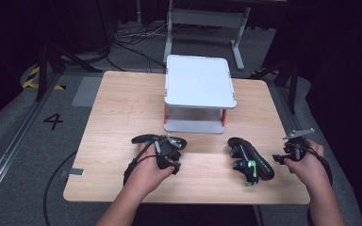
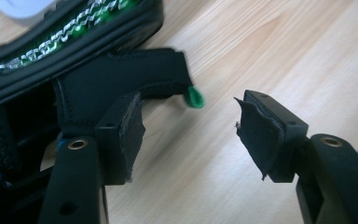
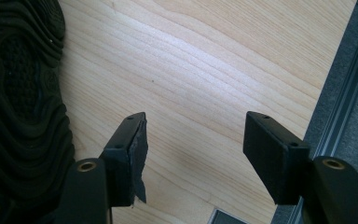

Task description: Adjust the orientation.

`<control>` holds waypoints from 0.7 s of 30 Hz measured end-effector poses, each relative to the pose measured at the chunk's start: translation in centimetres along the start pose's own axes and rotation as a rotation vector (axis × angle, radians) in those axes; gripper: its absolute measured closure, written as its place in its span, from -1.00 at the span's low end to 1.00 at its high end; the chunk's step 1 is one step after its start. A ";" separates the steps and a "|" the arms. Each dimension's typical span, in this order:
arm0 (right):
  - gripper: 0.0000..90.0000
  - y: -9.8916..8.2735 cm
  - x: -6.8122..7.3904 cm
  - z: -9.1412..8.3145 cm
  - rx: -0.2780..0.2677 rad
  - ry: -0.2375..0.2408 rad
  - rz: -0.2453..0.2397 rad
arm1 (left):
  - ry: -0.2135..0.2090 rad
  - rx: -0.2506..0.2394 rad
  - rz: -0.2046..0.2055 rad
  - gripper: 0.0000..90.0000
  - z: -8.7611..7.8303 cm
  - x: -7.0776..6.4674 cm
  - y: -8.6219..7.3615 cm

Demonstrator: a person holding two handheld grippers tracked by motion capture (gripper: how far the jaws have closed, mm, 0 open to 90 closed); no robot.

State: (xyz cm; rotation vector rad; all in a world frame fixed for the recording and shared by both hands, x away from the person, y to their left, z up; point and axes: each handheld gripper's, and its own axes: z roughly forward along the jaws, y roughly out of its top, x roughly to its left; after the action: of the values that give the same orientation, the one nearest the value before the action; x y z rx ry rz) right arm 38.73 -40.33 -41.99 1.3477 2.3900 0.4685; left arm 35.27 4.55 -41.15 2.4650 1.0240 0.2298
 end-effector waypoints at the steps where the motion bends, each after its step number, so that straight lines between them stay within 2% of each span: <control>1: -0.11 0.0 0.0 0.0 0.002 0.000 -0.006 | 0.003 0.003 0.005 -0.08 0.4 -0.1 0.1; 2: -0.11 0.1 0.1 0.1 0.002 -0.001 -0.012 | -0.002 0.013 0.000 -0.08 0.7 -0.4 0.2; 4: -0.11 0.2 0.2 0.2 0.003 -0.001 -0.013 | 0.014 0.024 -0.001 -0.10 1.0 -0.6 0.3; 8: -0.11 0.3 0.3 0.3 0.002 0.011 -0.021 | 0.024 0.014 -0.010 -0.08 1.2 -0.7 0.2; 12: -0.11 0.3 0.4 0.5 0.005 0.018 -0.025 | 0.000 0.044 0.000 -0.04 1.9 -1.3 0.1; 14: -0.11 0.4 0.5 0.5 0.004 0.020 -0.029 | 0.009 0.043 0.003 -0.05 2.2 -1.4 0.1; 16: -0.11 0.4 0.5 0.4 -0.001 0.019 -0.033 | 0.042 0.031 -0.003 -0.08 2.7 -1.4 0.3; 17: -0.11 0.4 0.5 0.4 -0.001 0.019 -0.033 | 0.042 0.031 -0.003 -0.08 2.7 -1.4 0.3; 19: -0.11 0.3 0.4 0.4 -0.008 0.024 -0.031 | 0.062 -0.002 -0.025 -0.06 3.5 -1.3 0.3; 21: -0.11 0.3 0.4 0.4 -0.009 0.026 -0.030 | 0.063 0.008 -0.035 -0.03 4.0 -1.3 0.3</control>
State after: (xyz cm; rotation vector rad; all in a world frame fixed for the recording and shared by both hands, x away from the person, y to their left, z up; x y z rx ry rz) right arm 38.93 -39.75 -42.22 1.3084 2.4229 0.4906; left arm 35.82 2.11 -44.48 2.4594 1.0947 0.2939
